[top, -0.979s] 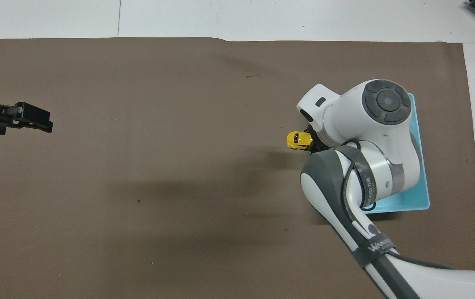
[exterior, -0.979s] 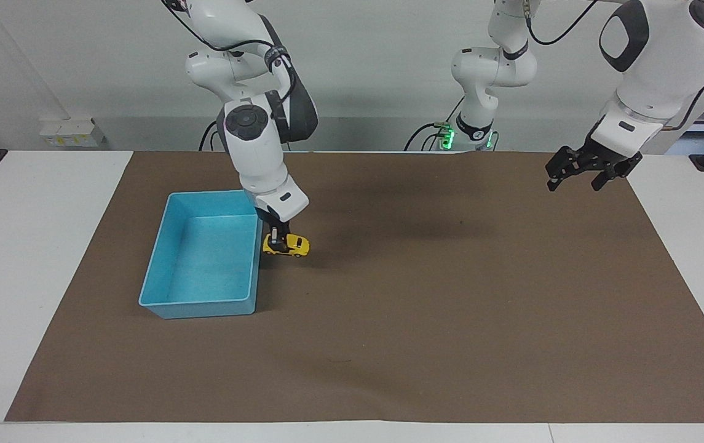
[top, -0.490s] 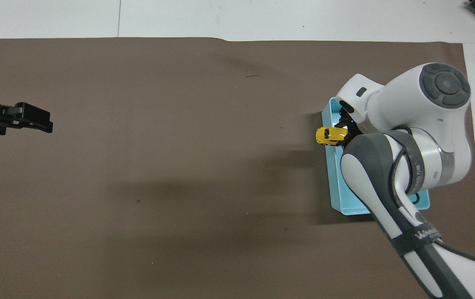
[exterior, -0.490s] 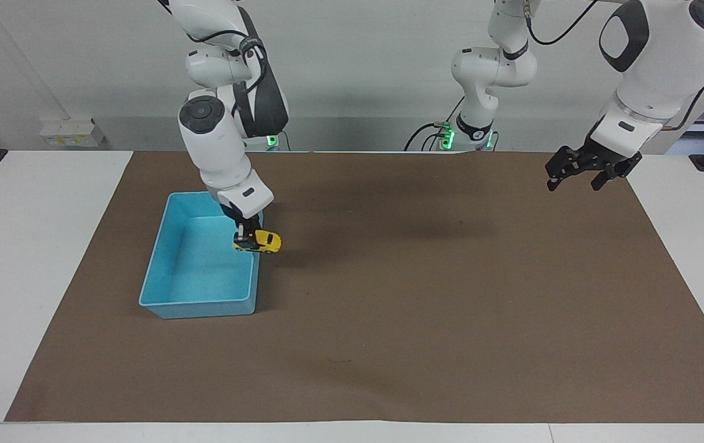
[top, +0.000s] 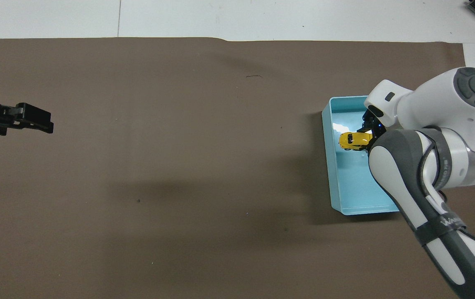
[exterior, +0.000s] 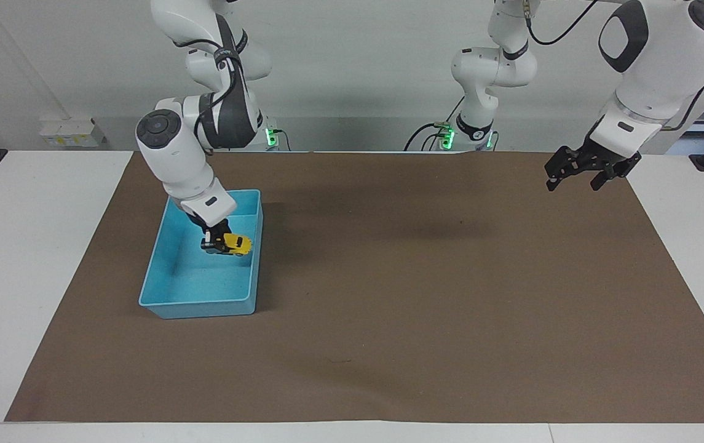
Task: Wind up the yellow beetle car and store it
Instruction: 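Lift the car with the right gripper and lower it into the bin, then open the right gripper to release the car inside the bin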
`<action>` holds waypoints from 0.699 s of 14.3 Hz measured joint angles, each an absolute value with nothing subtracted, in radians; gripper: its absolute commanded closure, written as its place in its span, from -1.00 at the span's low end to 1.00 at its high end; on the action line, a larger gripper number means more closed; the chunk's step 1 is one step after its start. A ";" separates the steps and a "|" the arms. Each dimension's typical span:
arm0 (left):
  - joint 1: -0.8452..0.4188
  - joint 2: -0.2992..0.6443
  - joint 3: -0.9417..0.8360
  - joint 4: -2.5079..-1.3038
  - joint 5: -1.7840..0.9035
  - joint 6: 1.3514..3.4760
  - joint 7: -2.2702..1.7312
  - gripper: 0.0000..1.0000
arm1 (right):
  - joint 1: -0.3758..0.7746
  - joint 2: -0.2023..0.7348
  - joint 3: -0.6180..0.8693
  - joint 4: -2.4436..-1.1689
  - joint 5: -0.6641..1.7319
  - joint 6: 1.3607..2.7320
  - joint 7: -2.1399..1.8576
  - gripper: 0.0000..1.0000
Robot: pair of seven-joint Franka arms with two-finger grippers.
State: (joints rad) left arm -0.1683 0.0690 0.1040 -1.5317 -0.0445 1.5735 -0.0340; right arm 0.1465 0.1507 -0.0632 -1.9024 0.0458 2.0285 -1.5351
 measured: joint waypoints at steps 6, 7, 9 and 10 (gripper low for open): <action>-0.168 0.069 0.103 -1.532 -0.045 1.573 -0.034 -1.00 | 0.102 0.130 -0.064 -2.010 0.045 2.140 -1.587 1.00; -0.168 0.069 0.103 -1.532 -0.045 1.573 -0.034 -1.00 | 0.097 0.131 -0.064 -2.031 0.045 2.171 -1.594 1.00; -0.168 0.069 0.103 -1.532 -0.045 1.573 -0.031 -1.00 | 0.092 0.135 -0.064 -2.076 0.045 2.233 -1.607 1.00; -0.168 0.069 0.103 -1.532 -0.045 1.573 -0.030 -1.00 | 0.092 0.140 -0.064 -2.091 0.045 2.255 -1.610 1.00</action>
State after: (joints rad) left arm -0.1683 0.0690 0.1027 -1.5317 -0.0446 1.5732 -0.0304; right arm 0.0922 0.1400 -0.0642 -2.0909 0.0452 2.2550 -1.6104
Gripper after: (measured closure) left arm 0.000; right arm 0.546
